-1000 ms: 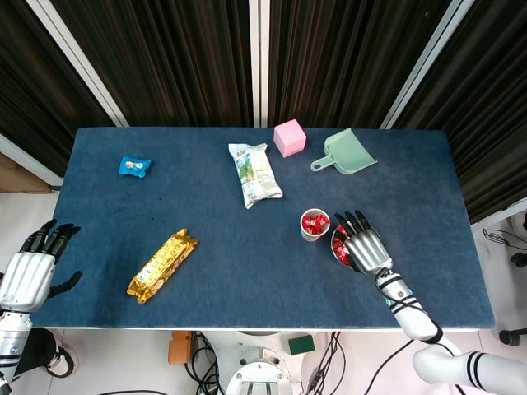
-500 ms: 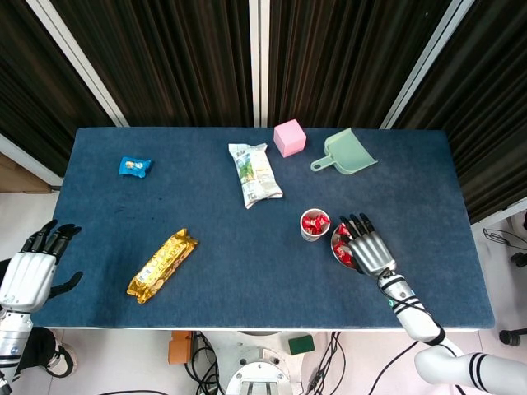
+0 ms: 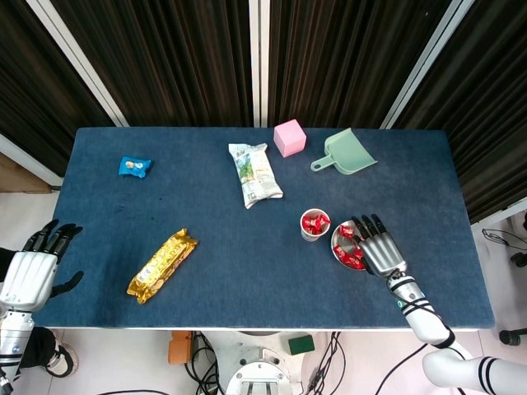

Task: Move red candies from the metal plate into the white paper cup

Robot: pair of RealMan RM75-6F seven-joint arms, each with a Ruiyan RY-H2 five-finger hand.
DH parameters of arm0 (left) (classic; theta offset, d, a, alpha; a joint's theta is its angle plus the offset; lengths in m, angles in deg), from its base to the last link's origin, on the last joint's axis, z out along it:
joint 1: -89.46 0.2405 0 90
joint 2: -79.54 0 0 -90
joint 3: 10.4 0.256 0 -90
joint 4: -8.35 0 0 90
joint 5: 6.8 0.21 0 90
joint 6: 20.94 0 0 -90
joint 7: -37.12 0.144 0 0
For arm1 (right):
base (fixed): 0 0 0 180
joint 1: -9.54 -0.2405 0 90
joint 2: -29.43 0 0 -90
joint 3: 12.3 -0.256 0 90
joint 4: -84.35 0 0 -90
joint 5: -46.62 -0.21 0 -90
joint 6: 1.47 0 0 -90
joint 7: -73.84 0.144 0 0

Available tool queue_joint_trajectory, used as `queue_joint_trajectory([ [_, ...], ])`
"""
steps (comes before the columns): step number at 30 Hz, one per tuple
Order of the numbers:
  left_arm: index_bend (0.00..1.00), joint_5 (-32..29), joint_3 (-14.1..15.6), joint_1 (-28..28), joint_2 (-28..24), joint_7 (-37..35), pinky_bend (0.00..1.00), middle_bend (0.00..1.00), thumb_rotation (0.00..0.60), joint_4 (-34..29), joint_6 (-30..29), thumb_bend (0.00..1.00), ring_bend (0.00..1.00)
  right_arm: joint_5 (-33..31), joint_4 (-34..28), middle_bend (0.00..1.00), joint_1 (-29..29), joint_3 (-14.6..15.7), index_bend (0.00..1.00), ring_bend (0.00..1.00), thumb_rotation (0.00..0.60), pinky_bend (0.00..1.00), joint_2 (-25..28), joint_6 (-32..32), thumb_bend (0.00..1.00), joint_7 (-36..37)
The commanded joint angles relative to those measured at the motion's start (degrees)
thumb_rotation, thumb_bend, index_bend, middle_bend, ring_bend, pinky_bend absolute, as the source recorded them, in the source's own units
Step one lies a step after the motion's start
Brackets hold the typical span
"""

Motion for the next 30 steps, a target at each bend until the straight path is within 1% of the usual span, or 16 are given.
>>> queue_joint_trajectory([
  [1,0.17,-0.03,0.0,0.01,0.03,0.1,0.2,0.15,0.6,-0.05,-0.03,0.18,0.06,2.0,0.01,0.02,0.49,-0.23,0.39,0.0,0.6,0.0,0.2,-1.67,0.42,2.14],
  [4,0.17,-0.07,0.0,0.04,0.03,0.18,0.2,0.15,0.6,-0.12,-0.04,0.18,0.06,3.13,0.32,0.02,0.81,-0.69,0.39,0.0,0.6,0.0,0.24,-3.06,0.42,3.39],
  [8,0.17,0.0,0.04,0.05,0.0,0.1,0.2,0.15,0.6,-0.12,-0.07,0.18,0.06,2.08,1.15,0.02,1.2,-1.5,0.38,0.0,0.6,0.0,-0.07,-3.69,0.42,3.17],
  [15,0.17,-0.06,0.06,-0.08,-0.04,-0.12,0.2,0.15,0.6,0.04,0.22,0.18,0.06,-0.72,3.43,0.02,1.2,-2.08,0.38,0.0,0.6,0.0,-1.76,-2.28,0.39,1.98],
  [25,0.17,0.2,0.15,-0.26,0.01,-0.19,0.2,0.15,0.6,0.08,0.4,0.18,0.06,-1.97,6.83,0.03,0.0,-3.4,0.4,0.0,0.6,0.0,-4.7,-0.6,0.39,2.57],
  [30,0.17,-0.01,0.05,-0.19,-0.01,-0.39,0.2,0.15,0.6,0.2,0.26,0.18,0.06,-2.92,8.33,0.02,-0.53,-3.55,0.4,0.0,0.6,0.0,-6.01,0.54,0.39,2.04],
])
